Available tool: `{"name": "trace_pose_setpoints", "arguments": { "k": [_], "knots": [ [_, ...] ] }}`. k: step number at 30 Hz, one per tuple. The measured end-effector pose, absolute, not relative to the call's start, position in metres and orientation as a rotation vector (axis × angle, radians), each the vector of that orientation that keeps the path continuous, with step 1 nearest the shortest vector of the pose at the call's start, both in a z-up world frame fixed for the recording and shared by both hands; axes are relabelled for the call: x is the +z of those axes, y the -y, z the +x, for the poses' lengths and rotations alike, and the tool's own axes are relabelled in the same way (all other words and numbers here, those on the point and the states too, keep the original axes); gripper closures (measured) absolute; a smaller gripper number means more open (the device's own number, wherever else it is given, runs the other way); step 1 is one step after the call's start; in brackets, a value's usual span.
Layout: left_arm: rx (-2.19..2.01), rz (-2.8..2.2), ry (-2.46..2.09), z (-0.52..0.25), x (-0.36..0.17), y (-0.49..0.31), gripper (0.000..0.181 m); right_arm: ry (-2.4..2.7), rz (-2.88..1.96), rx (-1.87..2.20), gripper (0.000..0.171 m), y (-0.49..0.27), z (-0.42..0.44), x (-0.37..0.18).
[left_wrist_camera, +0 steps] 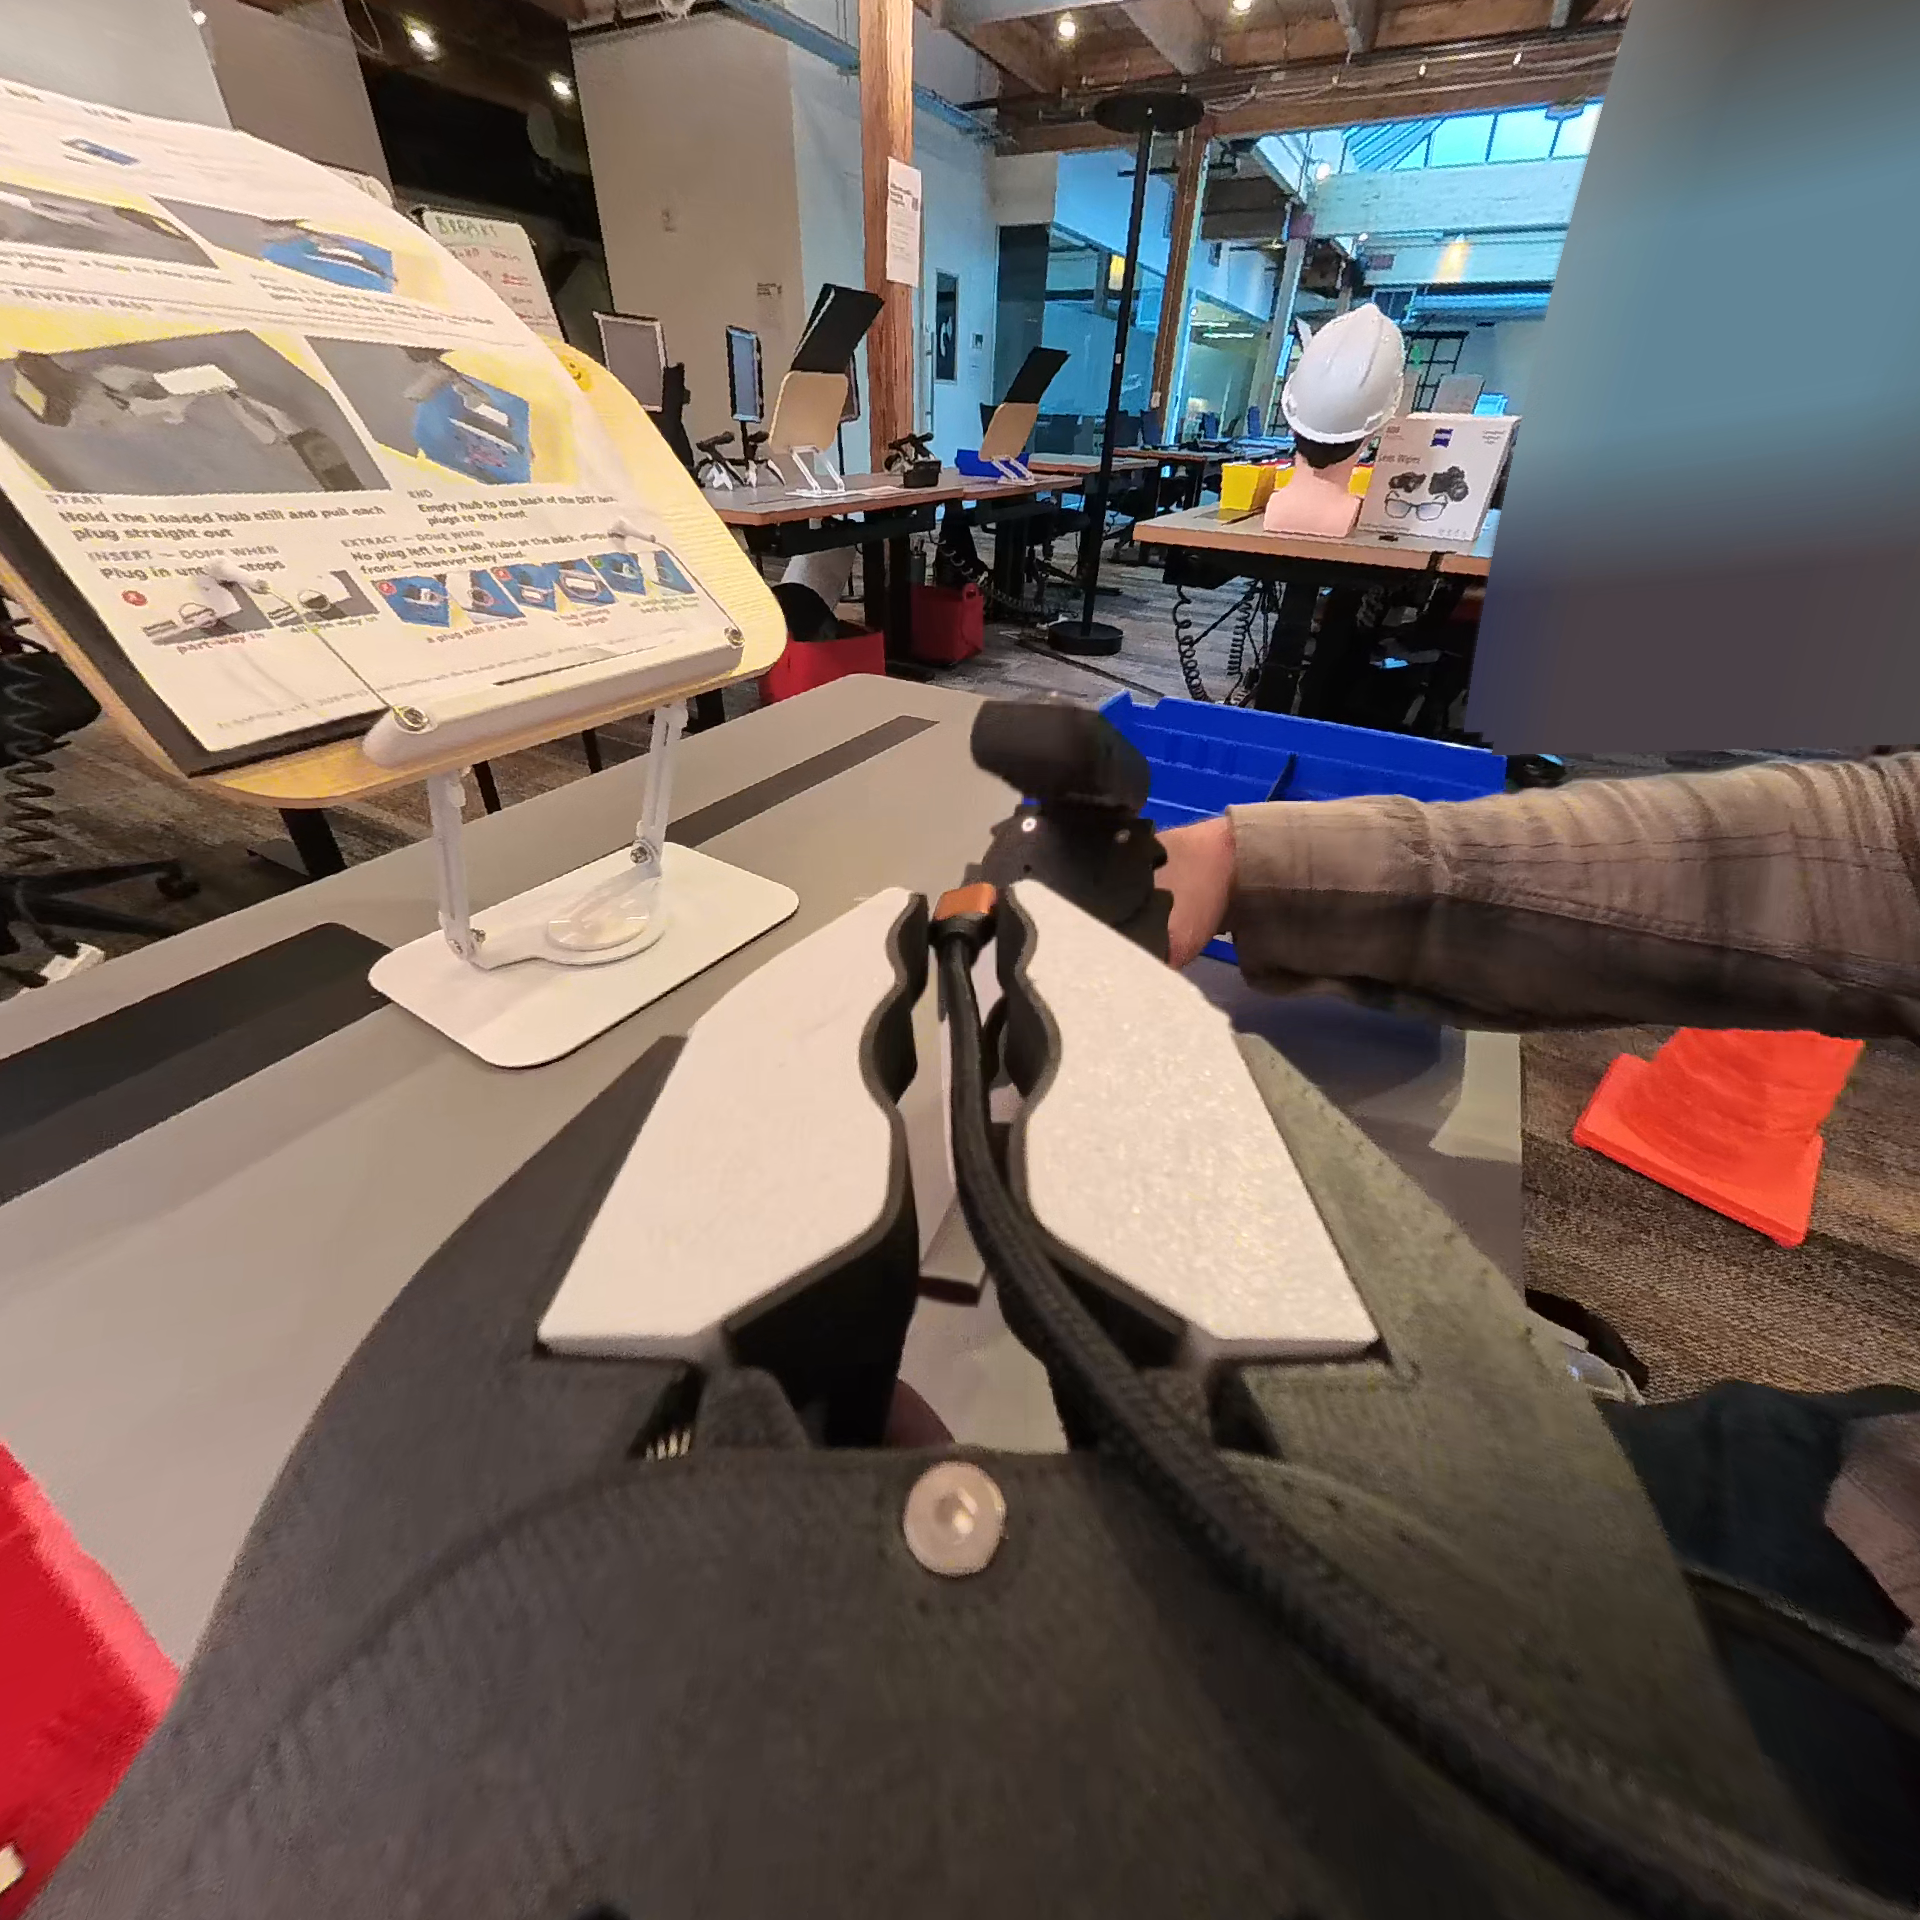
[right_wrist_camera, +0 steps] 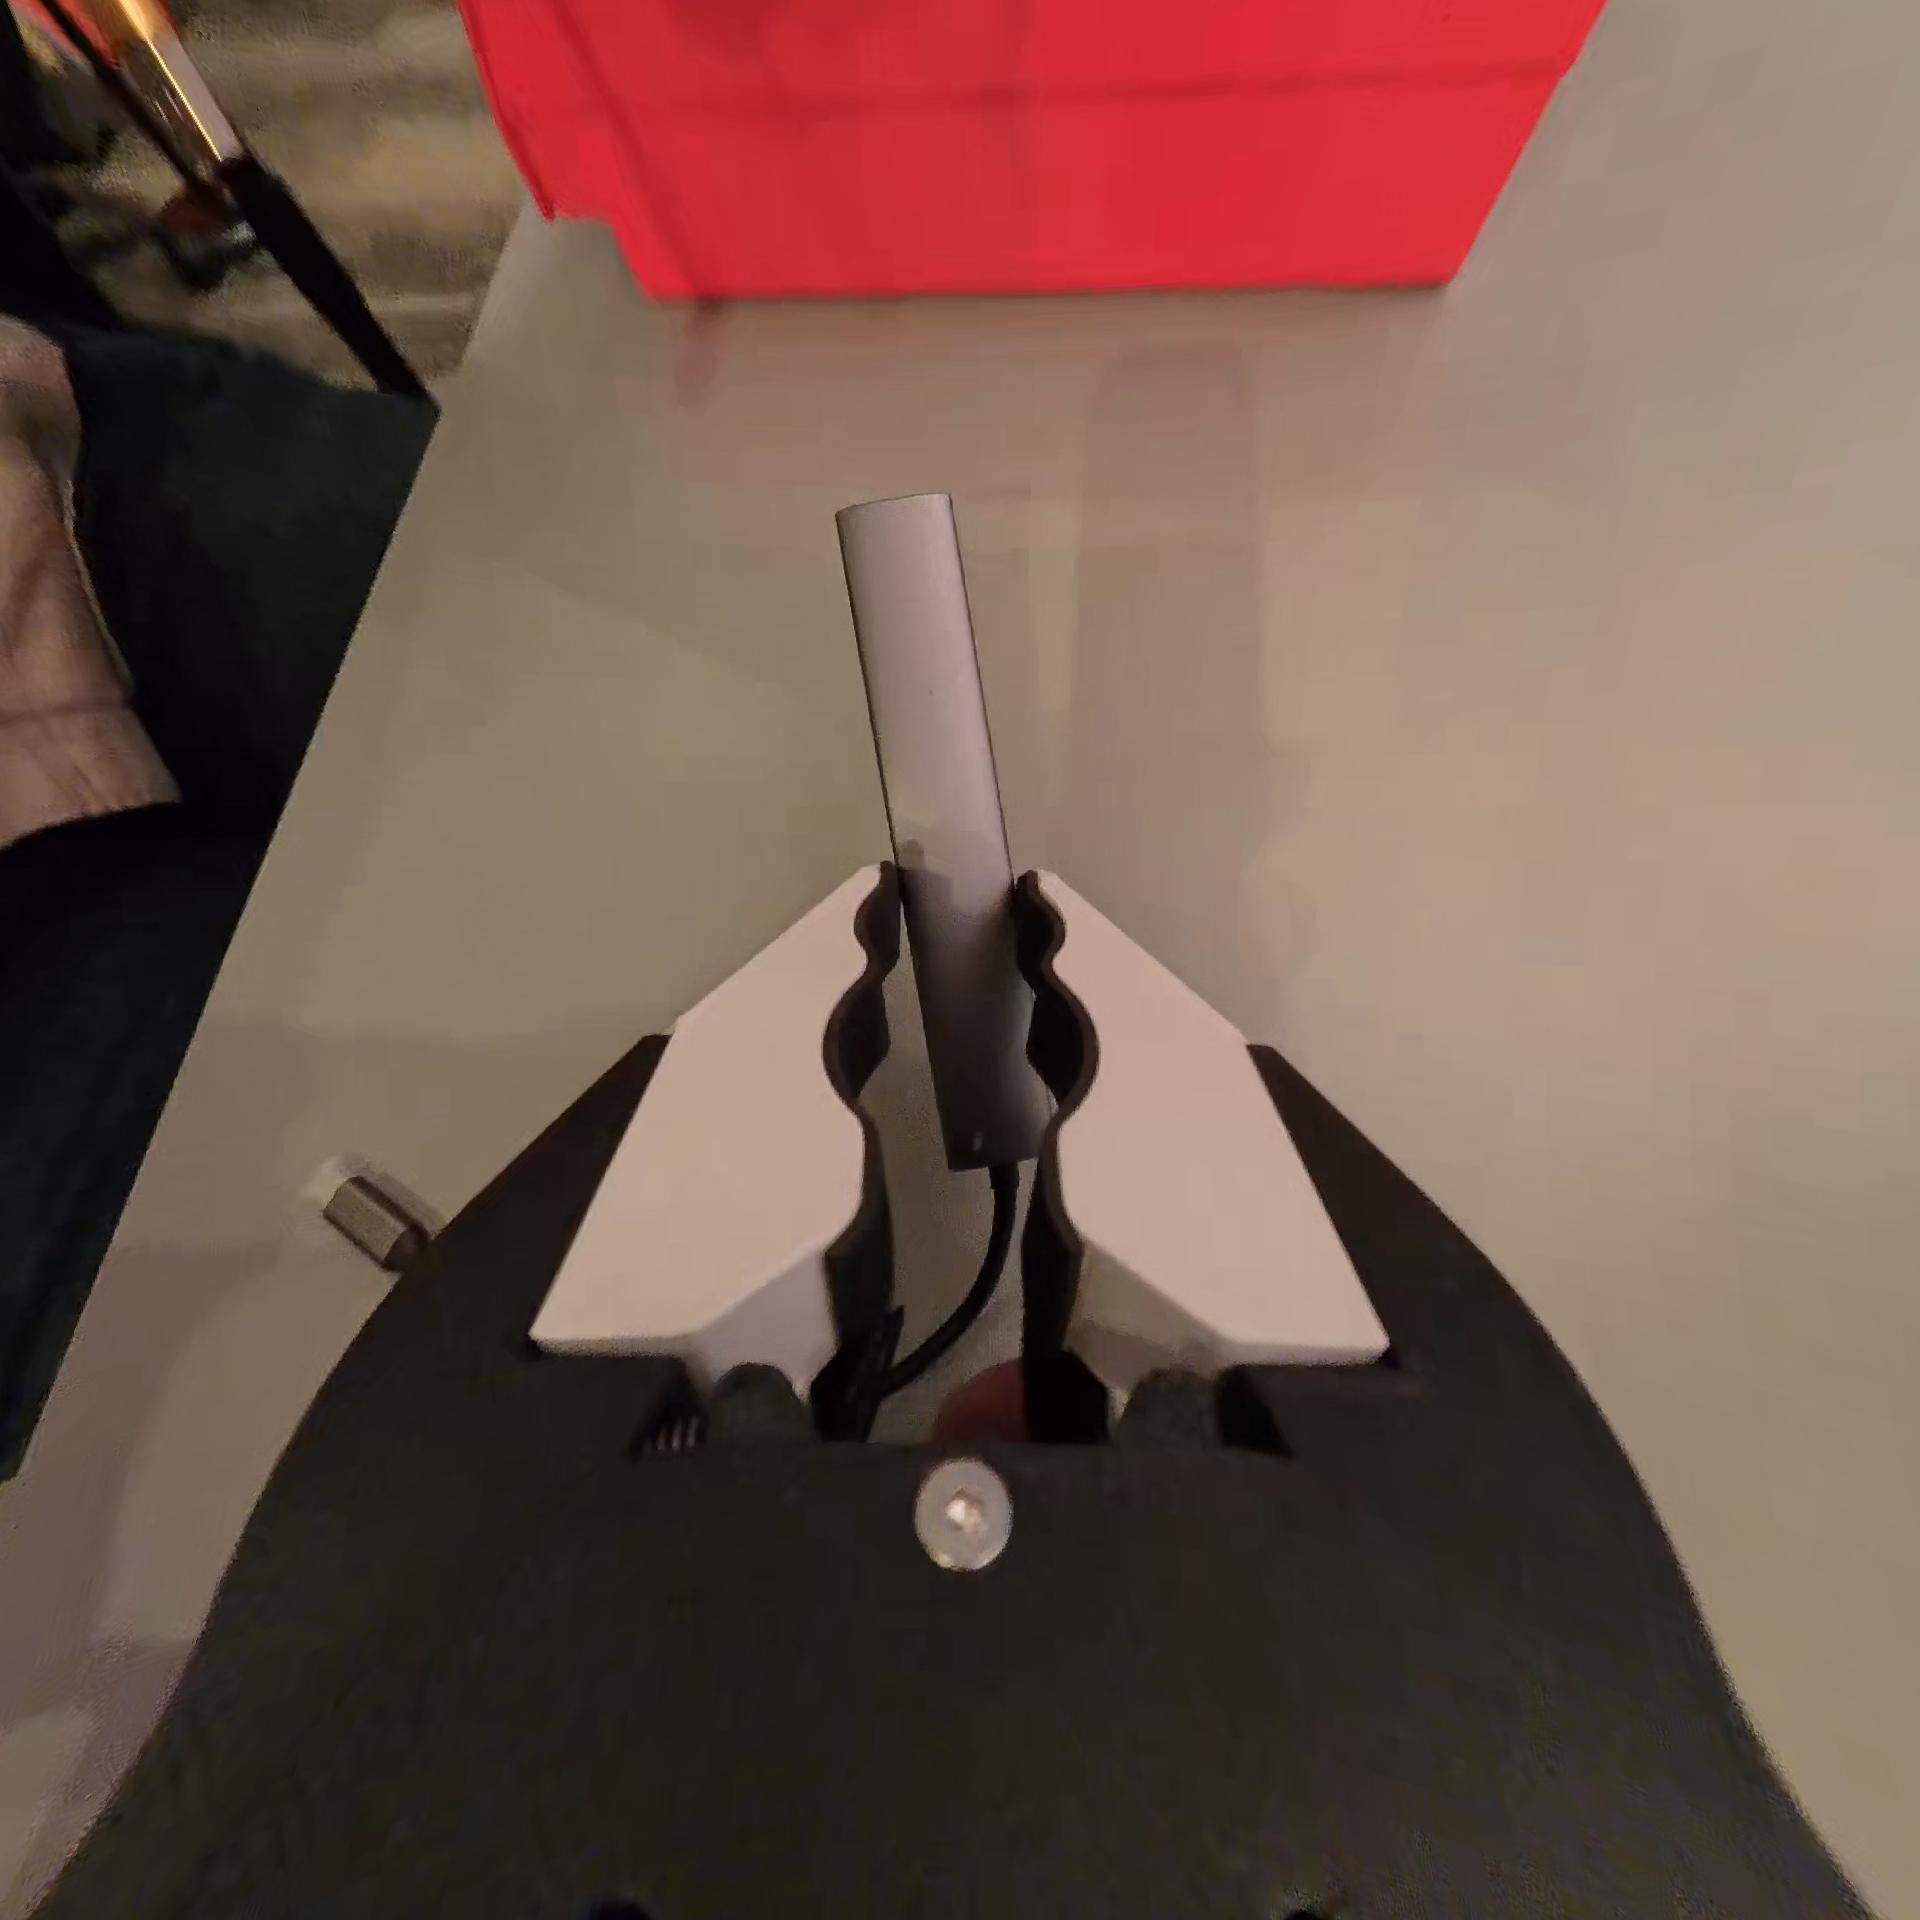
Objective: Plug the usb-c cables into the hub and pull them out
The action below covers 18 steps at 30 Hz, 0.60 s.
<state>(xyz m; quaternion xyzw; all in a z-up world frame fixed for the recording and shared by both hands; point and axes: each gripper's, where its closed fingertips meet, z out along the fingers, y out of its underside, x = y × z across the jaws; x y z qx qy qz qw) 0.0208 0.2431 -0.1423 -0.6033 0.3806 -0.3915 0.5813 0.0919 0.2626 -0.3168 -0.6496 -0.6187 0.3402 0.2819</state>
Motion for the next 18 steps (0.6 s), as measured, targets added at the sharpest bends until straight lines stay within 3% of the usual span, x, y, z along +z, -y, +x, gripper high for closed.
{"name": "trace_pose_setpoints", "arguments": {
  "k": [18],
  "knots": [
    [-0.748,-1.467,-0.943,0.009,-0.156,-0.256,0.170,1.137,-1.562,1.168,0.151,-0.268,0.089,-0.258]
  ]
}}
